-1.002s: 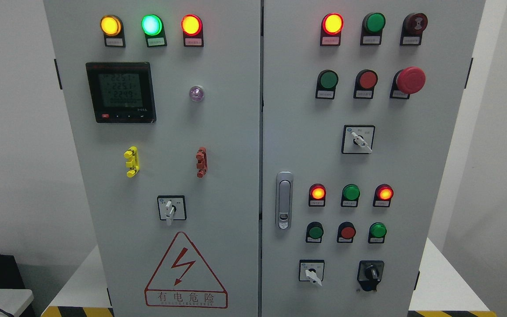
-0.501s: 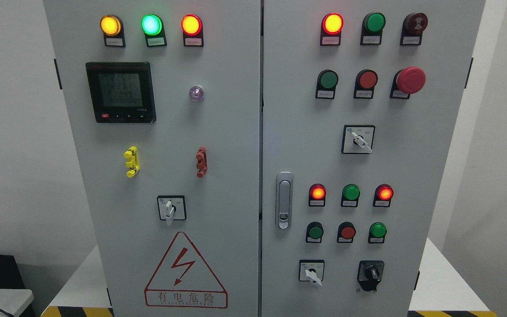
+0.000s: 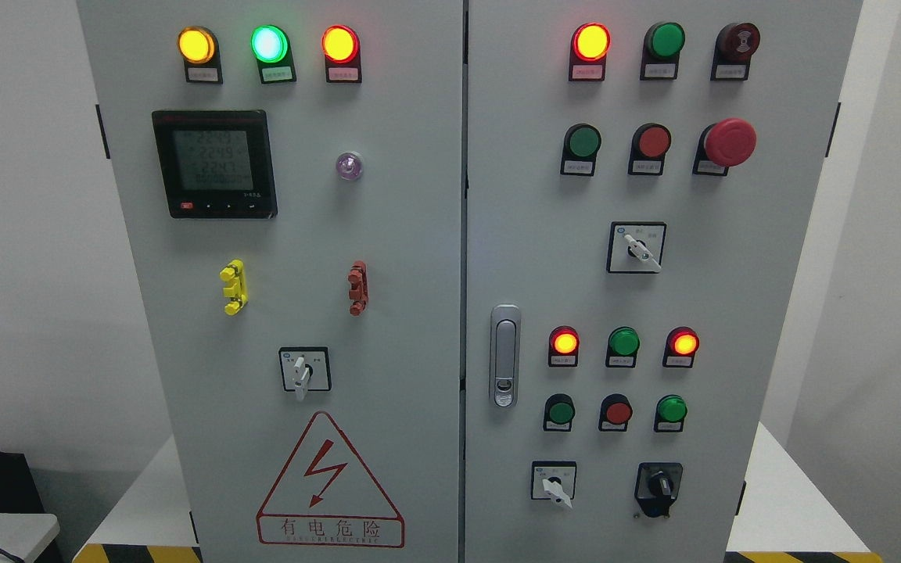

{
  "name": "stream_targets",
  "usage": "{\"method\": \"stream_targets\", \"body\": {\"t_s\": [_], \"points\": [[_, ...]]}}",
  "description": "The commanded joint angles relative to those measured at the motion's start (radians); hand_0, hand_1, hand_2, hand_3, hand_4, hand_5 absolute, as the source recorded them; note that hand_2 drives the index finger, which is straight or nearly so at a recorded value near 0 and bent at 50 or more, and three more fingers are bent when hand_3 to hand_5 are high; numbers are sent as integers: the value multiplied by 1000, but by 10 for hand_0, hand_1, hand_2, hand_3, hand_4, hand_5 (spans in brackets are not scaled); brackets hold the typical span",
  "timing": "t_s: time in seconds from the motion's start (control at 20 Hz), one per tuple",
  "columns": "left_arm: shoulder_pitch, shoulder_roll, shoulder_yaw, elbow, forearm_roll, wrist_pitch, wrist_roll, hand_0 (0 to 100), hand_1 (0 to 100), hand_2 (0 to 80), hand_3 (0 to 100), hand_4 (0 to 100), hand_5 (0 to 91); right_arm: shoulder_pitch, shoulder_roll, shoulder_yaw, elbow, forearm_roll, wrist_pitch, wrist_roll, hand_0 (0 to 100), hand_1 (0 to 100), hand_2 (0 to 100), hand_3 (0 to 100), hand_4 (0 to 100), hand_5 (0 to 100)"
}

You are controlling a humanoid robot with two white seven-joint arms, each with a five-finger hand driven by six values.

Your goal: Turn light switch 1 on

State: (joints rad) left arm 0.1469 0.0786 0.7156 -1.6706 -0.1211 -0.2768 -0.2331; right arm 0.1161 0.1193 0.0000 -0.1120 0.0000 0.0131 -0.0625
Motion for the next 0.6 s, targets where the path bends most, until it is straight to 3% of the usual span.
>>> {"method": "stream_targets", "body": {"t_s": [0.0, 0.35, 0.55], "points": [[-61, -23, -154, -176, -60, -1, 12, 282, 0, 317, 529, 660, 429, 1, 0, 17, 0, -25, -1, 0, 120, 389, 0, 0, 0, 0], [-98, -74, -350, -218, -89, 2, 129, 245, 0, 334, 528, 656, 419, 1, -1, 17, 0, -25, -1, 0, 120, 389, 0, 0, 0, 0], [-157, -111, -439, -216, -155, 18, 184, 236, 0, 357, 541, 667, 424, 1, 0, 17, 0, -25, -1, 0, 120, 389, 0, 0, 0, 0]]}}
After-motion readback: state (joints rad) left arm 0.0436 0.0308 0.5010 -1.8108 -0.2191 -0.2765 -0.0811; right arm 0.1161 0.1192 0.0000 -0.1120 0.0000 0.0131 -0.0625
